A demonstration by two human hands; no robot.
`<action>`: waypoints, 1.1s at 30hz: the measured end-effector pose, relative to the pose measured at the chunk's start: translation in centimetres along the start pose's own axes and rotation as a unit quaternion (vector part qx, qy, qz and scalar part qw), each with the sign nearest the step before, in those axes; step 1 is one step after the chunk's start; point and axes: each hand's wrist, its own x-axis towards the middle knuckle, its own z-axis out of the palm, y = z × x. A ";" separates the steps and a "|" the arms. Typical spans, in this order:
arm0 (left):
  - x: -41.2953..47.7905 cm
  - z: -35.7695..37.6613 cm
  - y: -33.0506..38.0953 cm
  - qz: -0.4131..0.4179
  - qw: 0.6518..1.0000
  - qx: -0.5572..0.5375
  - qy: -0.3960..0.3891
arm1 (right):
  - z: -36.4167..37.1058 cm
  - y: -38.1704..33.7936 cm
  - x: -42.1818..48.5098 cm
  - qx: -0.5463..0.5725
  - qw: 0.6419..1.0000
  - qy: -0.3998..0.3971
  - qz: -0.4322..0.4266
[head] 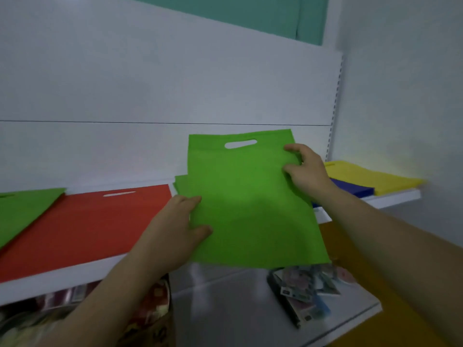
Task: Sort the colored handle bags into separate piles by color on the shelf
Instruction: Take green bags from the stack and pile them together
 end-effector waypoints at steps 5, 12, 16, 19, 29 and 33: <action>1.9 1.1 0.4 -0.055 0.997 0.053 0.024 | 2.8 2.2 4.4 -0.038 0.994 -0.100 -0.004; 4.6 2.7 0.8 -0.177 0.975 0.118 -0.065 | 5.7 5.6 8.6 -0.166 0.957 -0.236 -0.035; 5.2 3.3 1.5 -0.213 0.956 0.155 -0.126 | 6.5 6.8 9.3 -0.278 0.901 -0.331 -0.033; 4.6 3.2 2.2 -0.192 0.960 0.162 -0.121 | 6.0 6.9 9.2 -0.324 0.878 -0.350 -0.042; 3.5 2.6 3.5 -0.160 0.956 0.188 -0.158 | 5.5 5.9 7.7 -0.315 0.843 -0.423 -0.102; 4.0 2.5 3.1 -0.179 0.954 0.189 -0.151 | 5.6 5.6 7.4 -0.323 0.834 -0.436 -0.102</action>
